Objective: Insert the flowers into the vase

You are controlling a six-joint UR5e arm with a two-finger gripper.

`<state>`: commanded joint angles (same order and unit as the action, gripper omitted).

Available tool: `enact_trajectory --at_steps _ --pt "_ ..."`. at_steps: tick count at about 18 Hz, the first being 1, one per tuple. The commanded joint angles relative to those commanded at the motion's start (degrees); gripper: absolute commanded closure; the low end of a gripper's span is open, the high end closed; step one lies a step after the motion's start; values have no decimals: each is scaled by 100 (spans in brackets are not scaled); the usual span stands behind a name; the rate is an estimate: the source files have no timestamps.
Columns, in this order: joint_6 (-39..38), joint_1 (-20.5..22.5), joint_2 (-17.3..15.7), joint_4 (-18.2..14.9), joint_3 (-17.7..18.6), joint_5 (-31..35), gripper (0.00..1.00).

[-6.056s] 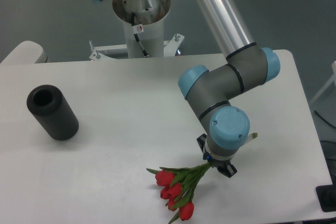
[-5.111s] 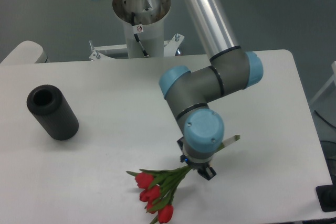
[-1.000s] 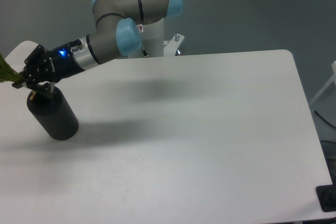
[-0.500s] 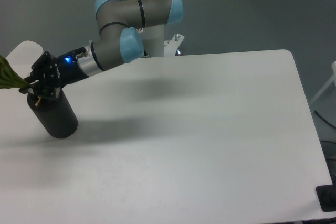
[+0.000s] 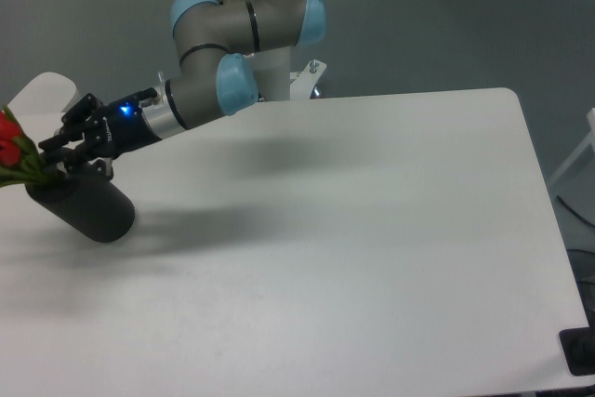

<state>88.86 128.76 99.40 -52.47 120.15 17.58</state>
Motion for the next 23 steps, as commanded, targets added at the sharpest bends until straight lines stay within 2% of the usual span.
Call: enact_trajectory --at_steps 5,10,14,16,19,23 --pt "9 360 -17 -18 123 0 49" --pt "0 790 -61 -18 141 0 36" --pt "0 1335 -158 -18 123 18 24" --pt "-9 1599 -185 -18 97 26 15" --pt "-97 1863 -167 -26 -157 105 0" --pt "-105 2136 -115 -35 -666 1051 0"
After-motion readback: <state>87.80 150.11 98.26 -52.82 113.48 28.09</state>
